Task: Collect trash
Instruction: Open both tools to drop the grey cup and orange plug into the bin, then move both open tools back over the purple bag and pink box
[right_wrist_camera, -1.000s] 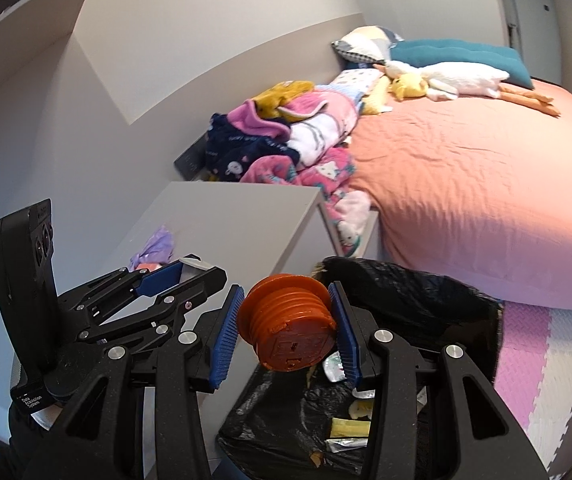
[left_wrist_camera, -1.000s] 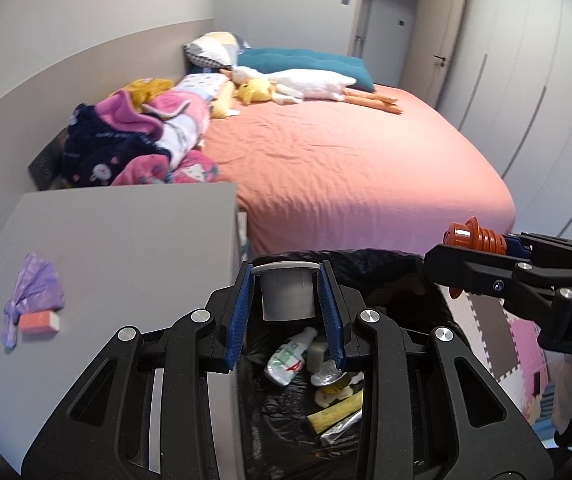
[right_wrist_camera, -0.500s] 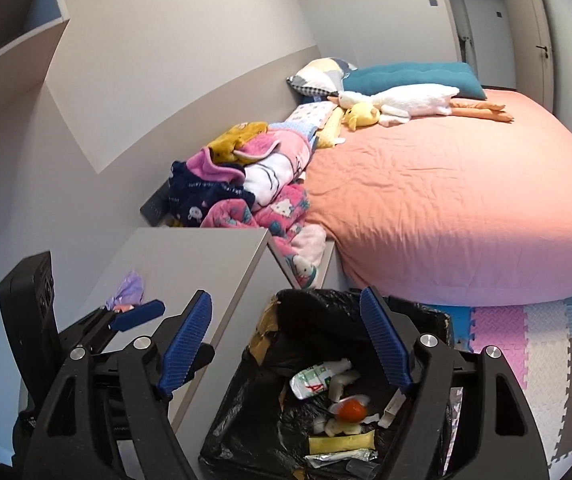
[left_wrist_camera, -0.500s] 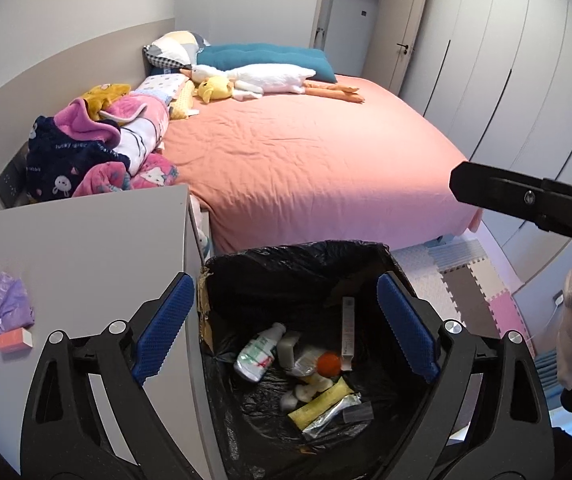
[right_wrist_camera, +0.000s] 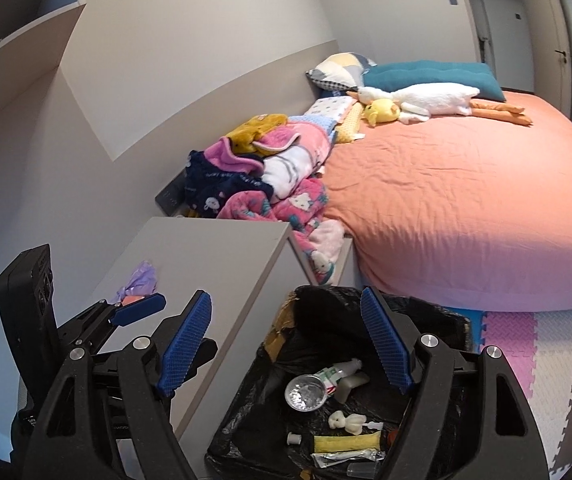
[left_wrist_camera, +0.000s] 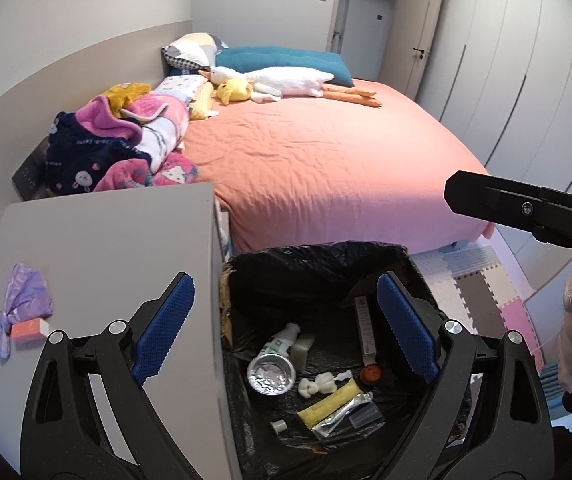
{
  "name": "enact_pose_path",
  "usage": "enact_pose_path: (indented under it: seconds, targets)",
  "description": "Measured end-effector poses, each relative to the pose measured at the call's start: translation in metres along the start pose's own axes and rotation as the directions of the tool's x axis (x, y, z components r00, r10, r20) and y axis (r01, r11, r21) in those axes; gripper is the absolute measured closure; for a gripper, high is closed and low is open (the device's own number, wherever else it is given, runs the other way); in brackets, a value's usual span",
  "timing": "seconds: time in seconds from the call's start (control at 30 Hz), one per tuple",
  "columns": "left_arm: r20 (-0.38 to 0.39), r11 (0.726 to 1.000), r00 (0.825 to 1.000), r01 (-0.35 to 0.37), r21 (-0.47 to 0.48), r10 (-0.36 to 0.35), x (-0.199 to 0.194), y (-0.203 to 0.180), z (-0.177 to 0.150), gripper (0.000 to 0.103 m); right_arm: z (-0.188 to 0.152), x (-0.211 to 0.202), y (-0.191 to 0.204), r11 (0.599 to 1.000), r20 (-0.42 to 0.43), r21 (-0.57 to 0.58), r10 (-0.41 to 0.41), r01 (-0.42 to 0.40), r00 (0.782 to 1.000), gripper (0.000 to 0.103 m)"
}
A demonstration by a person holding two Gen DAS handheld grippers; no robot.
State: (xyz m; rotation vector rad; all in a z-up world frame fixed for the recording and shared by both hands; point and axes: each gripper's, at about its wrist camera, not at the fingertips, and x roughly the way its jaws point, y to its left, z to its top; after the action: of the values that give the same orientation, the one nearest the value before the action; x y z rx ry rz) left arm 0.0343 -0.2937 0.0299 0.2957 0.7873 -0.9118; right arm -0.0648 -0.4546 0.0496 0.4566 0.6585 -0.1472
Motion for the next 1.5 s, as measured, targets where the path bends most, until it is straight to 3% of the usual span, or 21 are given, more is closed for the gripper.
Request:
enact_pose_path:
  seconds: [0.67, 1.33, 1.5]
  targets:
    - [-0.012, 0.975, 0.987, -0.159, -0.158, 0.159, -0.027, 0.073, -0.031, 0.013, -0.001, 0.052, 0.067, 0.983, -0.098, -0.116, 0.134, -0.145, 0.986, 0.025]
    - [-0.058, 0.899, 0.951, -0.306, -0.312, 0.303, -0.052, 0.15, -0.07, 0.013, -0.009, 0.118, 0.134, 0.948, -0.181, -0.192, 0.221, -0.255, 0.958, 0.025]
    - [-0.078, 0.881, 0.94, -0.339, -0.33, 0.332, -0.053, 0.169, -0.078, 0.022, -0.014, 0.135, 0.147, 0.935, -0.212, -0.216, 0.237, -0.282, 0.948, 0.025]
